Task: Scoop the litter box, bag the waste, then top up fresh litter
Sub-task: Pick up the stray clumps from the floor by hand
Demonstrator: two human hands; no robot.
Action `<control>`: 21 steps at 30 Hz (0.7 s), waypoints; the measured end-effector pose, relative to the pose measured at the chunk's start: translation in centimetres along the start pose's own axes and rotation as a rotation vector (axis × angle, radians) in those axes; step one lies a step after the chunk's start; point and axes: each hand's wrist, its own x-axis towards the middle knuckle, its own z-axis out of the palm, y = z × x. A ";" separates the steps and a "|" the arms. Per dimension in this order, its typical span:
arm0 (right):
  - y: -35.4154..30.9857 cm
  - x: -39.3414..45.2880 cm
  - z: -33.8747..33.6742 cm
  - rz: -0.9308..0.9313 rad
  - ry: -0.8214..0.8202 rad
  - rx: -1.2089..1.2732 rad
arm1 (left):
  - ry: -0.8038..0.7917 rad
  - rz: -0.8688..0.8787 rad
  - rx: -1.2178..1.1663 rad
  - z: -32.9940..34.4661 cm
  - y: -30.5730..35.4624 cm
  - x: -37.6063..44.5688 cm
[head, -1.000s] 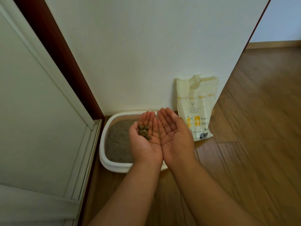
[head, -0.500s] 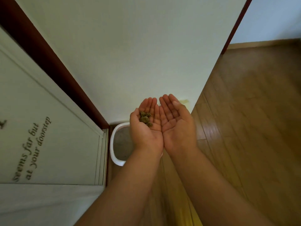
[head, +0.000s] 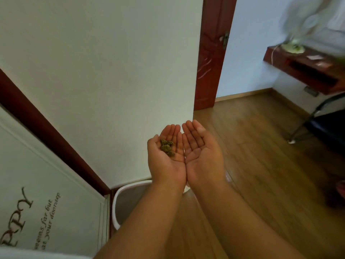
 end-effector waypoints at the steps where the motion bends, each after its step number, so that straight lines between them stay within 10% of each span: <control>1: -1.3 -0.6 -0.3 -0.024 0.004 0.000 | -0.012 -0.023 0.008 0.8 -0.9 -0.9; 21: -10.5 -6.2 -5.8 -0.758 0.484 0.356 | -0.321 -0.895 0.407 5.8 -14.3 -4.0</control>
